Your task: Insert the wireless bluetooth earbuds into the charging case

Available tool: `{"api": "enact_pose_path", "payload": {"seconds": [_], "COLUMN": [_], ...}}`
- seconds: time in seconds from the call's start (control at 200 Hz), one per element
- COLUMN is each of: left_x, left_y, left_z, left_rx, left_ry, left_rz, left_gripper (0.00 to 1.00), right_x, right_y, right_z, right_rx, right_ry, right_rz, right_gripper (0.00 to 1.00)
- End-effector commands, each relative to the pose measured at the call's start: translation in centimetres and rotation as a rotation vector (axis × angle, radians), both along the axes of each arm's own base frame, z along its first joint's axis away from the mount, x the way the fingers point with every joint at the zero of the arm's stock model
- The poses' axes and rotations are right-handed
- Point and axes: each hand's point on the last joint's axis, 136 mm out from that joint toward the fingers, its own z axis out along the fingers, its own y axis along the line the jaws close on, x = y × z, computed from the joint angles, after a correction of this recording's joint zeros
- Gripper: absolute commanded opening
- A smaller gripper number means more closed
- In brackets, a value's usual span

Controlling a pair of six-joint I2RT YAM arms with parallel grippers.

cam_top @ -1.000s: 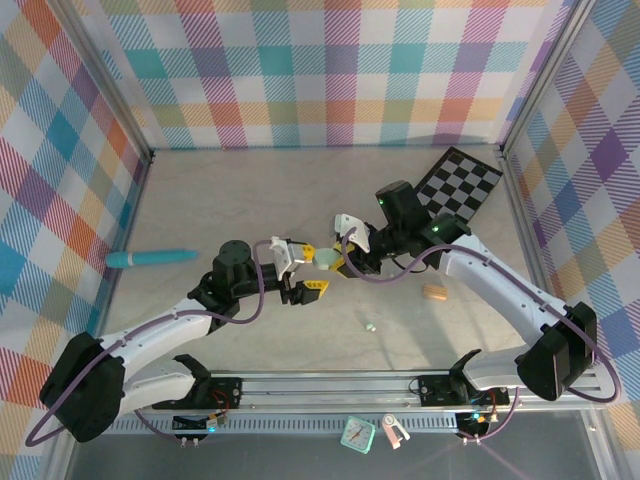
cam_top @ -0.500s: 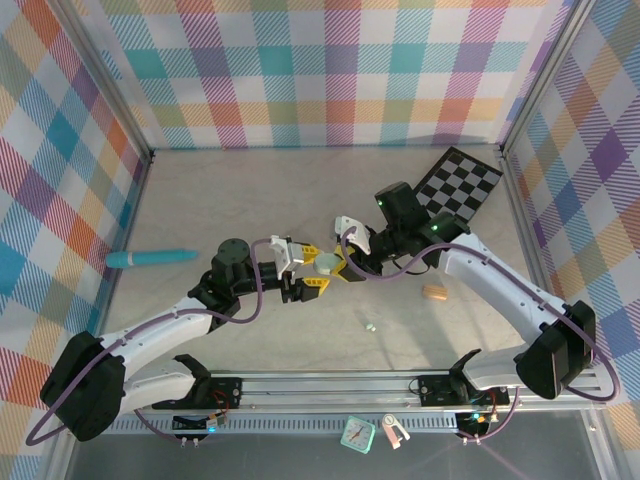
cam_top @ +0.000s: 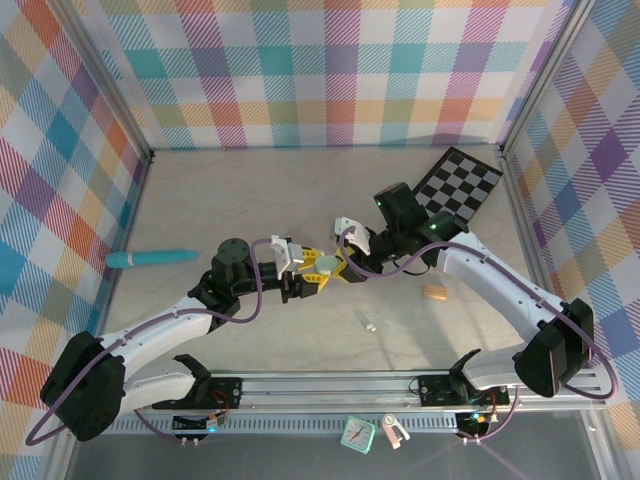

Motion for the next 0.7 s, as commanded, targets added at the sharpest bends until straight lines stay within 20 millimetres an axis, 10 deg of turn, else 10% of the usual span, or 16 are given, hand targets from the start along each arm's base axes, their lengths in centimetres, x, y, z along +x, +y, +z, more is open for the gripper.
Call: {"api": "enact_pose_path", "payload": {"seconds": [0.0, 0.695], "left_x": [-0.5, 0.6], "left_y": [-0.5, -0.6], "left_z": [1.6, 2.2], "left_rx": [-0.028, -0.074], "left_ry": [-0.031, -0.01], "left_rz": [-0.039, 0.004], "left_gripper": [0.41, 0.49], "right_x": [-0.1, 1.3], "right_y": [0.4, 0.9], "right_z": [1.5, 1.3], "right_rx": [0.043, 0.083], "right_ry": [-0.005, -0.074], "right_rz": [0.018, -0.027], "right_gripper": [0.19, 0.19]}}
